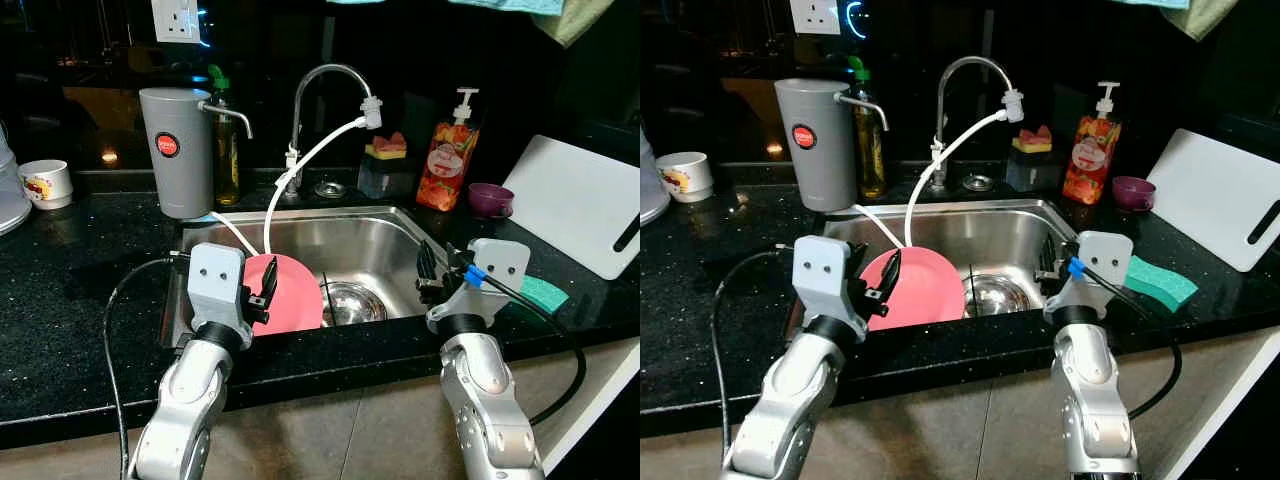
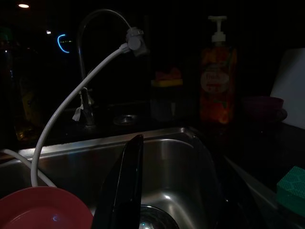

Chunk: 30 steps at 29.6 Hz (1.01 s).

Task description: Kitchen organization

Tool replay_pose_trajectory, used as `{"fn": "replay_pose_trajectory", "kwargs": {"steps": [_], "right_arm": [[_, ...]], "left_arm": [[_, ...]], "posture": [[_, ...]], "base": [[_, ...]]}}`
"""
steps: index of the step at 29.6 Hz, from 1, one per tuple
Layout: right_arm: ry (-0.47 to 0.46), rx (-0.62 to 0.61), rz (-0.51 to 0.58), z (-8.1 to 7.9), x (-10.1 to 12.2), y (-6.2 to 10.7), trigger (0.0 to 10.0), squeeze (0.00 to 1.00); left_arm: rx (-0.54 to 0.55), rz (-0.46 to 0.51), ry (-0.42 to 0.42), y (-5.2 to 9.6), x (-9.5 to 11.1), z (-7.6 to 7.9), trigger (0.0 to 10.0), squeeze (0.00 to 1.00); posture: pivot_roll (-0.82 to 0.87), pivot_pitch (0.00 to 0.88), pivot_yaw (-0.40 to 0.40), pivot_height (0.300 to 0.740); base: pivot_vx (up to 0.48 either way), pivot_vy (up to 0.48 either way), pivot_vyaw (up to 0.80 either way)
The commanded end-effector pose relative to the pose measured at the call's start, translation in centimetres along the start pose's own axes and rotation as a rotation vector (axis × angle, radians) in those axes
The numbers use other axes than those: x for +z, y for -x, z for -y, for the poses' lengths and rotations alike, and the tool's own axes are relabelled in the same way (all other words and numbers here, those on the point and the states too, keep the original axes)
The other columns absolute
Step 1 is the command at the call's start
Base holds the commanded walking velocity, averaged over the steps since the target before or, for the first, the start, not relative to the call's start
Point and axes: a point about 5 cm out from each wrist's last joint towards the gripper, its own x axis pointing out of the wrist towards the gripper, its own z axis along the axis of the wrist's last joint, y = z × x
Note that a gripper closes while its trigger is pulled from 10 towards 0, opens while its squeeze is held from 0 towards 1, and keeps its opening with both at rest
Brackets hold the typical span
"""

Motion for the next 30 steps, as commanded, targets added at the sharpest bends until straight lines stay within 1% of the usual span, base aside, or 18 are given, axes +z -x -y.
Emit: {"fn": "replay_pose_trajectory", "kwargs": {"steps": [1,30], "right_arm": [[0.004,-0.009,0.005,0.16,0.02,-0.04,10.0,0.00],[-0.003,-0.009,-0.008,-0.02,-0.34,0.27,10.0,0.00]], "left_arm": [[0.000,0.004,-0.005,-0.17,0.10,0.08,10.0,0.00],[-0.007,-0.006,-0.007,0.12,0.06,0.14,10.0,0.00]], "posture": [[0.11,0.021,-0.078,0.740],[0.11,0.033,-0.073,0.740]], "base": [[0.000,0.000,0.00],[0.000,0.000,0.00]]}}
